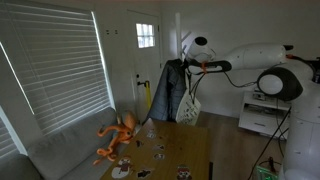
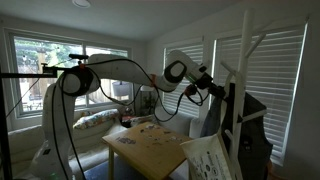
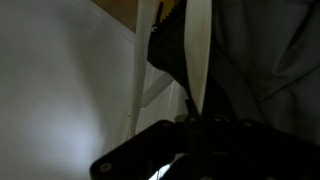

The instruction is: Remove the white bag from the coat hanger stand and put it on the table

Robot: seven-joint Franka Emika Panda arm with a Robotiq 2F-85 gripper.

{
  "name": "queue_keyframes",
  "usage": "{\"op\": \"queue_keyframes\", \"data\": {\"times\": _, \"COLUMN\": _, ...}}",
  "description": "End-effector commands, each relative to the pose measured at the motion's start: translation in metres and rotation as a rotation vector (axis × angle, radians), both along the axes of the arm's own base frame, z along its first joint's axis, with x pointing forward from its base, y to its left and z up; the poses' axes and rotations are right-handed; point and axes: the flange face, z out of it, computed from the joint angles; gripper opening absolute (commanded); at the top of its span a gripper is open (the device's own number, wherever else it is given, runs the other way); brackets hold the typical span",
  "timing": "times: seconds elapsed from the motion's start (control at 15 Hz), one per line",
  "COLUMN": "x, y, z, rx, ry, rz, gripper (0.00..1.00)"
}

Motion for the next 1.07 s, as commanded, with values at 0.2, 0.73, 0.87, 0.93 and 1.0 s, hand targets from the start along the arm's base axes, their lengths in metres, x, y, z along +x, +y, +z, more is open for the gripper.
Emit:
{"op": "queue_keyframes", "data": {"times": 0.2, "x": -0.014, "y": 0.022, "z": 0.035, "rx": -0.033, "ry": -0.006, "rz": -0.009, "gripper": 0.30}}
{"op": "queue_keyframes", "data": {"times": 0.73, "x": -0.017, "y": 0.018, "z": 0.033, "rx": -0.017, "ry": -0.003, "rz": -0.022, "gripper": 0.26}}
{"op": "queue_keyframes", "data": {"times": 0.87, "x": -0.017, "y": 0.013, "z": 0.030, "rx": -0.015, "ry": -0.004, "rz": -0.026, "gripper": 0.38}}
{"op": "queue_keyframes", "data": {"times": 0.93, "x": -0.017, "y": 0.010, "z": 0.027, "rx": -0.008, "ry": -0.002, "rz": -0.030, "gripper": 0.44}}
{"op": "queue_keyframes", "data": {"times": 1.0, "x": -0.016, "y": 0.007, "z": 0.022, "rx": 0.002, "ry": -0.001, "rz": -0.027, "gripper": 0.52}}
